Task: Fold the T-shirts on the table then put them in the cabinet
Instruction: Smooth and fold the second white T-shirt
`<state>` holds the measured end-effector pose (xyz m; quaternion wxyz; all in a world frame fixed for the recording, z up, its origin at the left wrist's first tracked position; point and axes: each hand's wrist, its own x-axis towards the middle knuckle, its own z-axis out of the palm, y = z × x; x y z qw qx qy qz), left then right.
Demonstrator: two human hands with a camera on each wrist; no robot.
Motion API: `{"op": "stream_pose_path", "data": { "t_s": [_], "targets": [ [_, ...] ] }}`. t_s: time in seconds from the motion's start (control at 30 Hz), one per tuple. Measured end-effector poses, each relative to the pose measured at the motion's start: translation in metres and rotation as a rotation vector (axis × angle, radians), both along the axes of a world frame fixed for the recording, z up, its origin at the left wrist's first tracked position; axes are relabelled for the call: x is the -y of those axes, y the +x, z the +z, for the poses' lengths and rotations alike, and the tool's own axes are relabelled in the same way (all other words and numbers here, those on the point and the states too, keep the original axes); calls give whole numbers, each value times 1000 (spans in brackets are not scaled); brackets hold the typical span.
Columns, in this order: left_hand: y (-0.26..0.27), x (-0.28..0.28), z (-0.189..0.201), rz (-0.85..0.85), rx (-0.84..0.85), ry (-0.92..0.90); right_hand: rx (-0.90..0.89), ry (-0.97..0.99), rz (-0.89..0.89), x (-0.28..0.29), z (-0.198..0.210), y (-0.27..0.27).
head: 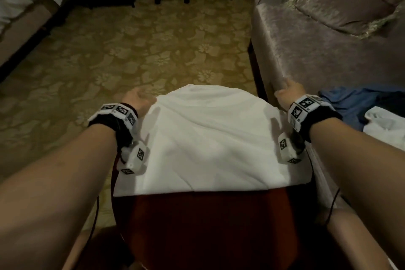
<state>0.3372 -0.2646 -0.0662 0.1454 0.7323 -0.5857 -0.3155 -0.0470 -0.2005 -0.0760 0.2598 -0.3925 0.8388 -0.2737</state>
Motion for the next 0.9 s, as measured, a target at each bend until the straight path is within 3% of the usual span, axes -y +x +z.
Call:
{"op": "stream_pose_path", "data": {
  "t_s": [0.17,0.3,0.4,0.53,0.9],
  "targets": [
    [-4,-58,-13,-233,267,184,-185,208,330,-44,0,39],
    [-1,-105,-27,-347,537,342,-453,522,568,-88,-17,75],
    [6,-136,-37,-340,555,425,-478,673,600,-119,-36,86],
    [9,-171,-43,-348,599,411,-518,703,610,-153,-44,94],
    [12,-219,-42,-411,670,452,-624,790,661,-195,-29,99]
  ]
}}
